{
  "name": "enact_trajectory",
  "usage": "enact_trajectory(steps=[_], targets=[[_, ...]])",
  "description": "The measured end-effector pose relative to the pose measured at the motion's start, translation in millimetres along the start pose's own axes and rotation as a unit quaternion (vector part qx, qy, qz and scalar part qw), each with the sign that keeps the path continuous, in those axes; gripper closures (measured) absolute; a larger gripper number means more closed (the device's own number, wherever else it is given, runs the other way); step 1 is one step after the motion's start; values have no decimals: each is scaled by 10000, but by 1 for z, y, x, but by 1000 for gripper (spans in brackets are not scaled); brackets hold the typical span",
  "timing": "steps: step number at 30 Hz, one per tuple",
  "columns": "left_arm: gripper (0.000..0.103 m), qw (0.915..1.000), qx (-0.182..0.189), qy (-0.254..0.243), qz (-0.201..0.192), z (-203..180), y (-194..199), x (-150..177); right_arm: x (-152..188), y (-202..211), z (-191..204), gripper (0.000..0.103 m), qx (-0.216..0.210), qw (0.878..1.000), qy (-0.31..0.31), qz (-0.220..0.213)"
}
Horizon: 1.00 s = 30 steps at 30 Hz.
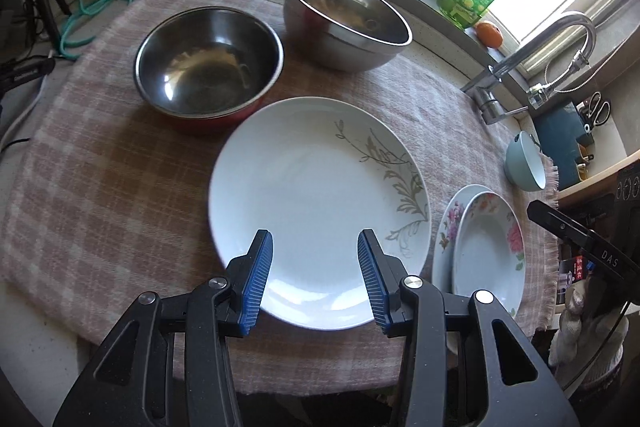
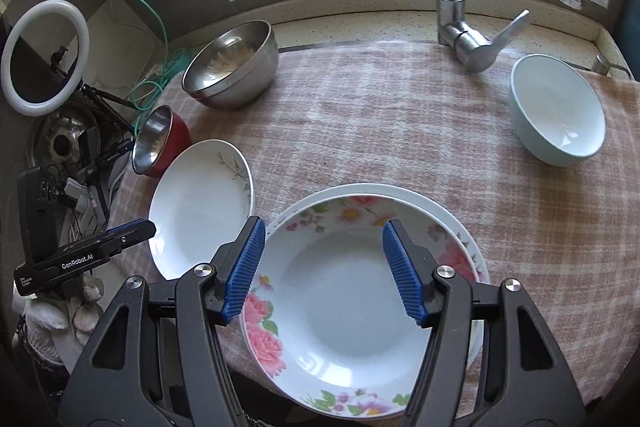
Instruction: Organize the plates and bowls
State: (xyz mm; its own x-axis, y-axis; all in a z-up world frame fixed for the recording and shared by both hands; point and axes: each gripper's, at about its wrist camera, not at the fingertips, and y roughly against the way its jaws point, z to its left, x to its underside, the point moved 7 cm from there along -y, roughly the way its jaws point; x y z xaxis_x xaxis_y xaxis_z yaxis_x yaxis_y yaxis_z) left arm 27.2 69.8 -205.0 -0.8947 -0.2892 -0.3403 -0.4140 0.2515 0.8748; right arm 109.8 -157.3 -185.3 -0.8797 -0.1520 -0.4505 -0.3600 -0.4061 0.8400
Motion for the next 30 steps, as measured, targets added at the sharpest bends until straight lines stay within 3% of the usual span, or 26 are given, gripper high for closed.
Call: enact_trajectory(steps=[7, 17, 19, 24, 30], targets=[[61, 9982, -529, 248, -112, 35, -3, 5, -9, -28, 41, 39, -141, 9987, 487, 49], [62, 9979, -435, 476, -111, 45, -6, 0, -15, -69, 59, 39, -37, 9960, 716, 533], [67, 9978, -371, 538, -62, 48, -9, 2, -15, -75, 61, 39, -122, 9954, 714, 626], [79, 9972, -189, 714, 88, 51, -15, 3, -15, -89, 62, 64, -256, 9937, 672, 865], [86, 9965, -99, 802, 190, 53, -18, 5, -13, -101, 62, 74, -340, 9920, 606, 1050]])
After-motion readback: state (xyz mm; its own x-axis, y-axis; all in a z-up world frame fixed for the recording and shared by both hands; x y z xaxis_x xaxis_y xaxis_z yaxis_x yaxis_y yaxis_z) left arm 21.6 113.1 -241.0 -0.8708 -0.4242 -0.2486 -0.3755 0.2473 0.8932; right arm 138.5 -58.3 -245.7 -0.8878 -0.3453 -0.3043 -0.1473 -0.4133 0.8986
